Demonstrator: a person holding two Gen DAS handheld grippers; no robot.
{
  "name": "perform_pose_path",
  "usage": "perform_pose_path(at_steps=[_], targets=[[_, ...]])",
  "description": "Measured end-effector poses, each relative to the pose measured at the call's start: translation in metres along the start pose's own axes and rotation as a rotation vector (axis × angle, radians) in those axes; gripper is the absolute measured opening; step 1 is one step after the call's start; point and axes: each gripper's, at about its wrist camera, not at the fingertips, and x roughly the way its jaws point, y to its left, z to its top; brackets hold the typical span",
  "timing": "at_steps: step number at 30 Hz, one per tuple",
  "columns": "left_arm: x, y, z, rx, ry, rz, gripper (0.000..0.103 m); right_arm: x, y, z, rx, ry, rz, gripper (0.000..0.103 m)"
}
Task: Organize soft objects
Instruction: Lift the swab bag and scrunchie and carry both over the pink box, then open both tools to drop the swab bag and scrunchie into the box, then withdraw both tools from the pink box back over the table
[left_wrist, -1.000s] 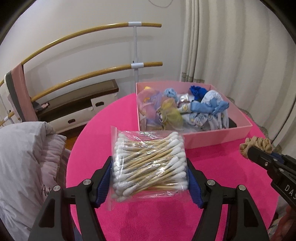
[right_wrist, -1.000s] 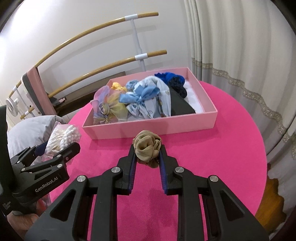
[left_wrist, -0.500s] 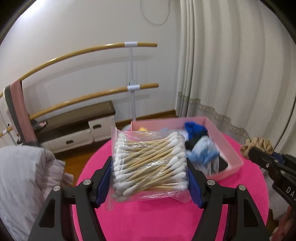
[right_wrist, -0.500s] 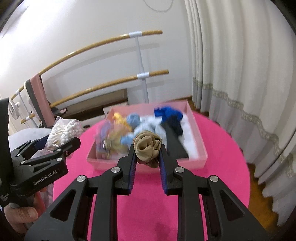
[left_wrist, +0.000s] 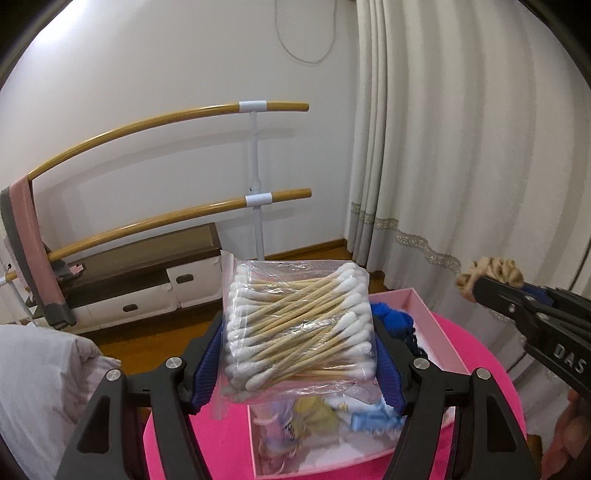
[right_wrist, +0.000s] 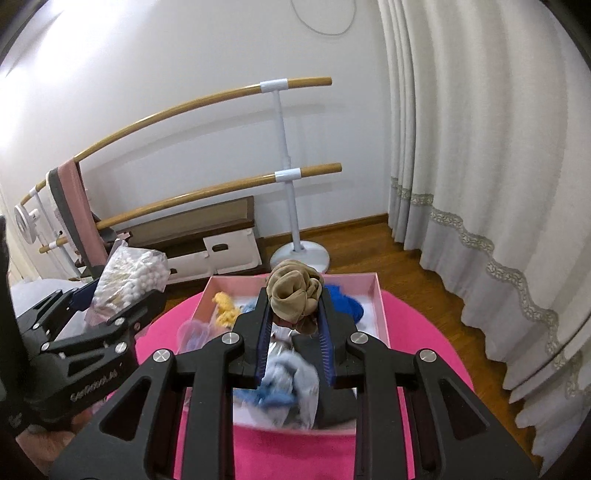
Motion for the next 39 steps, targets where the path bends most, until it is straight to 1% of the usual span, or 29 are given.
perform_pose_path(at_steps=[2,6,13,14,19,24,26,27,28,29,30,31,32,33,34,36,39], targets=[[0.011,-0.002,0.006,0.002,0.005,0.000,0.067,0.014,-0.004,0.007,0.007,0.017,0.000,0.022],[0.040,-0.006,0.016,-0.003,0.023,0.000,0.067,0.037,-0.011,0.012,0.013,0.049,-0.004,0.022],[0.101,-0.007,0.030,-0.026,0.079,0.003,0.067,0.073,-0.022,0.011,0.035,0.102,-0.006,0.022],[0.112,-0.008,0.036,-0.029,0.086,0.003,0.067,0.079,-0.024,0.011,0.038,0.111,-0.004,0.022],[0.151,-0.006,0.049,-0.039,0.120,0.001,0.067,0.092,-0.031,0.010,0.048,0.133,-0.003,0.022],[0.172,-0.003,0.055,-0.041,0.149,-0.001,0.068,0.101,-0.031,0.006,0.056,0.154,0.005,0.026],[0.183,0.000,0.059,-0.042,0.162,0.006,0.069,0.103,-0.031,0.005,0.062,0.165,0.006,0.035],[0.185,-0.002,0.061,-0.041,0.167,0.008,0.070,0.104,-0.032,0.004,0.066,0.169,0.009,0.048],[0.188,-0.002,0.062,-0.039,0.171,0.013,0.072,0.104,-0.033,0.003,0.074,0.167,0.012,0.061],[0.190,-0.002,0.063,-0.038,0.171,0.018,0.075,0.103,-0.033,0.002,0.082,0.161,0.008,0.067],[0.190,-0.003,0.065,-0.035,0.165,0.022,0.084,0.102,-0.034,0.001,0.091,0.154,0.005,0.082],[0.191,-0.003,0.068,-0.033,0.154,0.027,0.092,0.101,-0.035,0.000,0.097,0.149,0.006,0.093],[0.187,-0.005,0.065,-0.031,0.143,0.032,0.095,0.099,-0.037,-0.001,0.111,0.140,0.014,0.097],[0.186,-0.005,0.066,-0.029,0.128,0.039,0.100,0.097,-0.038,-0.002,0.119,0.136,0.017,0.103],[0.185,-0.006,0.067,-0.025,0.116,0.048,0.103,0.096,-0.040,-0.003,0.128,0.133,0.021,0.103],[0.183,-0.007,0.068,-0.022,0.101,0.056,0.103,0.090,-0.043,-0.007,0.154,0.128,0.029,0.103],[0.178,-0.009,0.068,-0.017,0.082,0.071,0.103,0.076,-0.047,-0.014,0.169,0.102,0.011,0.103]])
